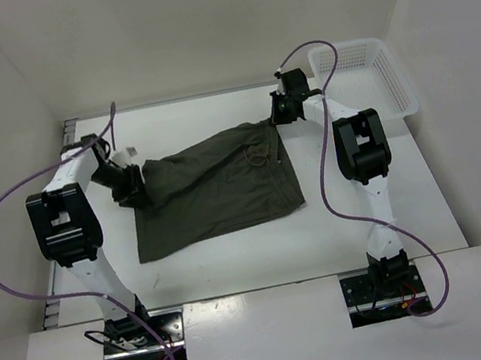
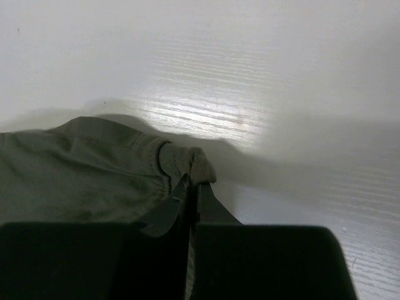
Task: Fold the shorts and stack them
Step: Flatten the shorts out
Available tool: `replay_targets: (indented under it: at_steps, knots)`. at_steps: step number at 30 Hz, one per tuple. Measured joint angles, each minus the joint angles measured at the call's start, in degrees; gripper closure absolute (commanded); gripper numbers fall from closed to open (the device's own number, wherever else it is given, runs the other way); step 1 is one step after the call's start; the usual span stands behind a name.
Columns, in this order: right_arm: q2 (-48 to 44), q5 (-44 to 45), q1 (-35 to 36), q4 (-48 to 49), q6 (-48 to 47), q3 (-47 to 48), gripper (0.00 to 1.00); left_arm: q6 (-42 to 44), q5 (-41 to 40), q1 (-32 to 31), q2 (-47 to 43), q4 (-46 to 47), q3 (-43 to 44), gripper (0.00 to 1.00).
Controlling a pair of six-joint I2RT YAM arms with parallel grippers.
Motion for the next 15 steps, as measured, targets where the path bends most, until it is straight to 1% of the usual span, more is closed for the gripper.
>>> replay_targets:
  at_steps: [1, 2, 5, 6, 8, 11, 12, 13, 15]
  knots:
    - [-0.04, -0.11, 0.04, 0.0, -0.15, -0.02, 1.0, -0.07, 0.98, 0.22, 0.68, -0.57, 2.99, 0.58]
    - [-0.04, -0.13, 0.04, 0.0, -0.26, -0.02, 1.0, -0.04, 1.79, 0.44, 1.49, 0.0, 5.86, 0.56]
    - [-0.07, -0.26, 0.15, 0.0, -0.87, -0.04, 1.0, -0.02, 3.5, 1.03, 5.11, 4.9, 15.8, 0.52]
    - [-0.07, -0.42, 0.15, 0.02, -1.14, -0.07, 1.0, -0.11, 3.82, 1.11, 6.82, 7.17, 19.26, 0.52]
    - [-0.15, -0.61, 0.28, 0.0, -1.46, -0.11, 1.0, -0.07, 3.96, 1.2, 10.75, 10.08, 25.92, 0.47]
    - [-0.37, -0.81, 0.31, -0.02, -1.97, -0.2, 1.0, -0.11, 3.1, 1.25, 17.66, 12.79, 34.29, 0.47]
    - [-0.39, -0.83, 0.35, -0.02, -2.19, -0.2, 1.0, -0.11, 2.67, 1.25, 20.41, 12.92, 37.27, 0.46]
    - [-0.44, -0.87, 0.37, -0.02, -2.43, -0.2, 1.0, -0.13, 2.34, 1.25, 22.82, 13.16, 39.45, 0.46]
    - [-0.44, -0.94, 0.42, -0.02, -2.82, -0.22, 1.0, -0.11, 2.08, 1.11, 26.51, 13.18, 41.62, 0.43]
